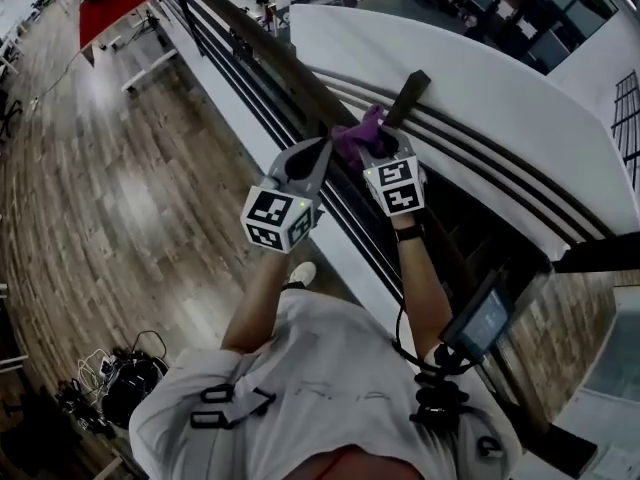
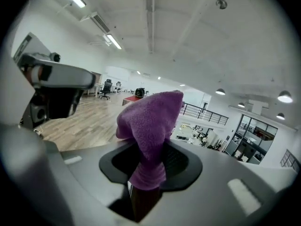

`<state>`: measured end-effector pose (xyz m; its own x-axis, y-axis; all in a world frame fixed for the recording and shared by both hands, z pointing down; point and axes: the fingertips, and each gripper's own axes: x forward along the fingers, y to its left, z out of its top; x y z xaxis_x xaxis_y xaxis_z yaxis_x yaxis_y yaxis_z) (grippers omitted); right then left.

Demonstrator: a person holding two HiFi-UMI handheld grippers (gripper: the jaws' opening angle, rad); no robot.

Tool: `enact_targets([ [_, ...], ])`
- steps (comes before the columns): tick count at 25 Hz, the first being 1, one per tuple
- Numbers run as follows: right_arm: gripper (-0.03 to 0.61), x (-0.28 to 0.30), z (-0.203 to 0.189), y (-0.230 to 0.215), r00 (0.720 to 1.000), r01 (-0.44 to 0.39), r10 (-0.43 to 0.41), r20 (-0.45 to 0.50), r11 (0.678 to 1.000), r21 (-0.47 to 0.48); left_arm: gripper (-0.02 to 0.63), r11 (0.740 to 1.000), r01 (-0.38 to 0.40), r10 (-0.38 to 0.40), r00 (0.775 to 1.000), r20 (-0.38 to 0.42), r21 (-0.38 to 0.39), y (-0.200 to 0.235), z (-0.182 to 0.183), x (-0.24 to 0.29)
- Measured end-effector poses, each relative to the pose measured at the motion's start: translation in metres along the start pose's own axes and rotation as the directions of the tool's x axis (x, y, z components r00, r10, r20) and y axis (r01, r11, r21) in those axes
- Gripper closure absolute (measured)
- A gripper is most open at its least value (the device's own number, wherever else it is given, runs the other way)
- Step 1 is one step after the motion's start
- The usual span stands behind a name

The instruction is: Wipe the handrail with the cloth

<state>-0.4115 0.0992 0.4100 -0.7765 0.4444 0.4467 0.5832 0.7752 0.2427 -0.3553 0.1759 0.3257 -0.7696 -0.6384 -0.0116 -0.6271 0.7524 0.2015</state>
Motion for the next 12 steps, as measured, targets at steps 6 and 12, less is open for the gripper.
enact_targets([
  [6,0.449,0.109,0.018,0.004,0.990,-0.073,0.060,-0.128,0.993,-0.097,0.614,1.000,0.021,-0.020,1.000,-0.023,0.005,0.040,0.004,-0.002],
  [12,0.451,0.174,0.020,0.003,0.971,-0.115,0.069,-0.231,0.974,-0.193,0.614,1.000,0.012,-0.012,0.999,-0.043,0.012,0.056,0.002,-0.005],
])
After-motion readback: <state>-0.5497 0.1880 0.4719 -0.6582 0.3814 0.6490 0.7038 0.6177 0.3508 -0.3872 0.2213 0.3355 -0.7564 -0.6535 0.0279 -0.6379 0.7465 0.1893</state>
